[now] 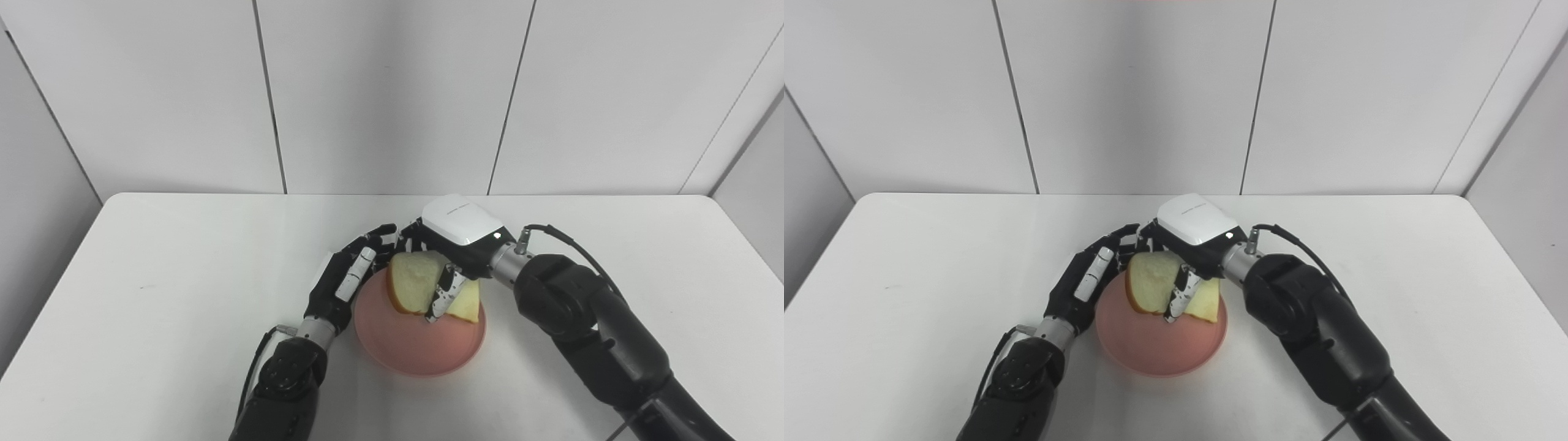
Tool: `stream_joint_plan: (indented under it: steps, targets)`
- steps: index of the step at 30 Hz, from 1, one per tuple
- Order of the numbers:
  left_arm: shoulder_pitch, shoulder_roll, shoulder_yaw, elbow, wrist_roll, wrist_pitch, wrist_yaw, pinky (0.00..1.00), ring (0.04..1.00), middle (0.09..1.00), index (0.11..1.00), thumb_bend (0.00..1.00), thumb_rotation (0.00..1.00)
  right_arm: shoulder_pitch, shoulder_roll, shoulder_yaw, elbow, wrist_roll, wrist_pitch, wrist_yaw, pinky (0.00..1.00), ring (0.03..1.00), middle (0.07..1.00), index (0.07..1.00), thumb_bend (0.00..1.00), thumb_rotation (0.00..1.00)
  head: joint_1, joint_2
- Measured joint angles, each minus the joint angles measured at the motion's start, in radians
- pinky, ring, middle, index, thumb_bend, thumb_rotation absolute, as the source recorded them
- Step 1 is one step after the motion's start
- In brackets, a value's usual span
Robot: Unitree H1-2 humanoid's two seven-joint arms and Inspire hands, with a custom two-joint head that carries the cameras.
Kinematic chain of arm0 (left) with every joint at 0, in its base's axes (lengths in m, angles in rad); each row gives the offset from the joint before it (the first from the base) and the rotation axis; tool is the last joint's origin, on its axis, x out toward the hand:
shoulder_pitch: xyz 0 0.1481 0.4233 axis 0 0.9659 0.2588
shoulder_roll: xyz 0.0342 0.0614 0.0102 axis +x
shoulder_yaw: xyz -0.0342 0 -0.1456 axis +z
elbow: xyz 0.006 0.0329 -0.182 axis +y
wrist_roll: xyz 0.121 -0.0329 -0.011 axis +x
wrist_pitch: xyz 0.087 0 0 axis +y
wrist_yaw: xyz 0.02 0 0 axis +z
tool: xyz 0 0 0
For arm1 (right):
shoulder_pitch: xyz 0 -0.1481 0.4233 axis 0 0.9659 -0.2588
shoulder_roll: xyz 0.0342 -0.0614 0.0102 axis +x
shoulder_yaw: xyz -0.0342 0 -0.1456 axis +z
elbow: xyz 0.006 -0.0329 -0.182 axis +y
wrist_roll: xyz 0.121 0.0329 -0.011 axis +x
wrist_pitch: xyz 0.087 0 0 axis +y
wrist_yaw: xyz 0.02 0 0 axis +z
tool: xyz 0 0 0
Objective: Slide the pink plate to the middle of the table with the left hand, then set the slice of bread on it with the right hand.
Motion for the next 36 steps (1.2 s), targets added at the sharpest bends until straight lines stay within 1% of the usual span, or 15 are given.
stream_joint_plan:
  steps: [4,7,11,17,18,20,21,22,24,26,29,31,32,34,36]
  targets:
    - [0.002,0.000,0.001,-0.007,0.000,0.009,0.001,0.69,0.688,0.672,0.754,0.76,0.85,0.021,0.004,0.016,0.020,-0.023,0.000,-0.014,0.34,0.425,0.457,0.525,0.53,0.01,-0.003,0.002]
    - [0.003,0.000,-0.002,-0.009,0.014,0.010,0.010,0.67,0.688,0.672,0.752,0.75,0.88,0.031,0.010,0.021,0.040,-0.028,0.000,-0.029,0.34,0.432,0.460,0.522,0.53,0.01,-0.005,0.006]
    - [0.003,-0.005,0.001,-0.008,0.016,0.010,0.019,0.66,0.674,0.651,0.727,0.74,0.90,0.032,0.022,0.035,0.062,-0.043,0.000,-0.051,0.38,0.473,0.475,0.510,0.53,0.01,-0.006,0.009]
    - [0.005,-0.009,0.005,-0.008,0.017,0.010,0.022,0.66,0.685,0.662,0.738,0.74,0.93,0.030,0.029,0.051,0.089,-0.053,-0.002,-0.064,0.39,0.498,0.480,0.507,0.53,0.01,-0.008,0.012]
    - [0.005,-0.009,0.005,-0.008,0.017,0.009,0.022,0.66,0.687,0.671,0.742,0.74,0.94,0.030,0.029,0.052,0.091,-0.052,-0.002,-0.068,0.42,0.525,0.563,0.551,0.64,0.16,-0.009,0.012]
    - [0.005,-0.008,0.005,-0.007,0.017,0.010,0.022,0.66,0.680,0.670,0.743,0.74,0.94,0.030,0.029,0.052,0.092,-0.049,-0.003,-0.069,0.46,0.572,0.634,0.642,0.87,0.31,-0.009,0.011]
    - [0.004,-0.008,0.005,-0.006,0.017,0.009,0.021,0.66,0.680,0.670,0.743,0.74,0.94,0.030,0.029,0.052,0.091,-0.045,-0.002,-0.067,0.46,0.572,0.634,0.642,0.87,0.31,-0.009,0.011]
    - [0.004,-0.008,0.005,-0.006,0.017,0.009,0.021,0.66,0.675,0.668,0.741,0.74,0.93,0.031,0.029,0.051,0.091,-0.041,-0.002,-0.063,0.49,0.598,0.660,0.667,0.92,0.35,-0.009,0.011]
    - [0.004,-0.009,0.006,-0.007,0.016,0.009,0.020,0.66,0.675,0.667,0.739,0.75,0.93,0.034,0.027,0.051,0.090,-0.037,-0.002,-0.051,0.52,0.632,0.690,0.694,0.97,0.38,-0.009,0.011]
    - [0.004,-0.010,0.007,-0.007,0.016,0.009,0.020,0.66,0.674,0.666,0.734,0.76,0.94,0.047,0.026,0.050,0.087,-0.032,-0.001,-0.044,0.55,0.661,0.710,0.721,0.99,0.40,-0.014,0.012]
    - [0.005,-0.011,0.011,-0.007,0.016,0.009,0.021,0.66,0.674,0.664,0.731,0.75,0.94,0.056,0.024,0.049,0.065,-0.030,-0.001,-0.013,0.61,0.716,0.759,0.753,1.00,0.42,-0.015,0.014]
    - [0.005,-0.013,0.013,-0.007,0.015,0.009,0.020,0.67,0.675,0.663,0.731,0.75,0.93,0.056,0.021,0.049,0.048,-0.029,-0.001,0.000,0.63,0.732,0.773,0.760,1.00,0.42,-0.015,0.014]
    - [0.005,-0.014,0.014,-0.007,0.014,0.009,0.019,0.67,0.674,0.662,0.730,0.75,0.94,0.056,0.019,0.048,0.041,-0.026,-0.001,0.010,0.65,0.759,0.792,0.771,1.00,0.43,-0.014,0.014]
    - [0.005,-0.017,0.018,-0.008,0.014,0.009,0.019,0.68,0.676,0.661,0.730,0.75,0.94,0.056,0.013,0.046,0.015,-0.019,0.000,0.046,0.70,0.805,0.821,0.797,1.00,0.44,-0.014,0.014]
    - [0.005,-0.019,0.020,-0.008,0.014,0.009,0.019,0.67,0.676,0.660,0.729,0.75,0.94,0.056,0.007,0.045,-0.007,-0.013,0.002,0.082,0.73,0.828,0.836,0.813,1.00,0.44,-0.014,0.014]
